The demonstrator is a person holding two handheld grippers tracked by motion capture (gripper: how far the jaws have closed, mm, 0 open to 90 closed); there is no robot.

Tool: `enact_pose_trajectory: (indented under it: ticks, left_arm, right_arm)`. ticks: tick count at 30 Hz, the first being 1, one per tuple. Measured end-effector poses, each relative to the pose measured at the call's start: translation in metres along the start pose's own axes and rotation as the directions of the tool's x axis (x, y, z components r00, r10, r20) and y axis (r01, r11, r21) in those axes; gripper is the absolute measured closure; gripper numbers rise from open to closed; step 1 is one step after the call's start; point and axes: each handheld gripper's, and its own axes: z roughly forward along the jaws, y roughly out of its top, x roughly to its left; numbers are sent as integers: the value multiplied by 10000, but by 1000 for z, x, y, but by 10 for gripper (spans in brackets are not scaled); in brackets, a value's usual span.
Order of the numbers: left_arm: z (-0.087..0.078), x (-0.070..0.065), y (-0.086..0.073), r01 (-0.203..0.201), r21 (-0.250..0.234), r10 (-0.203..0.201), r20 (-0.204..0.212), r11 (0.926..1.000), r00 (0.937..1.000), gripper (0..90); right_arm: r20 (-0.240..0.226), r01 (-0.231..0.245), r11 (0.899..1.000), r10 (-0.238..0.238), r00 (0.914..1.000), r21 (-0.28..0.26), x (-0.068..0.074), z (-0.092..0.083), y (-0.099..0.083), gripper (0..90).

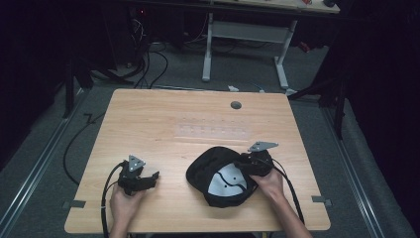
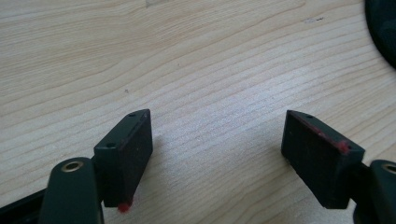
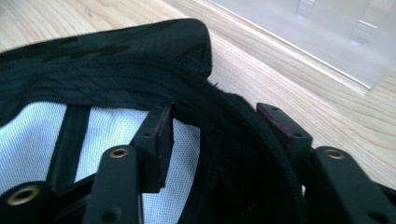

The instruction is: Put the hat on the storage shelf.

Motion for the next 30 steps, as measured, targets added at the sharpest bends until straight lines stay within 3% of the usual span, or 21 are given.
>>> enact_pose_trajectory:
  ticks: [5, 10, 19, 30]
  left_arm:
    - [0, 0, 0, -1, -1, 1, -3, 10000, 10000, 249]
    - [0, 0, 0, -7, 2, 7, -9, 10000, 10000, 249]
    - [0, 0, 0, -7, 5, 7, -13, 10000, 10000, 249]
    - [0, -1, 0, 6, -13, -6, -73, 10000, 10000, 239]
  right_arm:
    - [-328, 382, 9992, -384, 9987, -81, -3, -1, -6, 681]
    - [-727, 613, 9977, -633, 9953, -292, -4, -5, -11, 776]
    - [-842, 764, 9966, -789, 9933, -323, 1, -11, -14, 821]
    - [-814, 76, 9990, -111, 9966, -429, 1, -25, -14, 830]
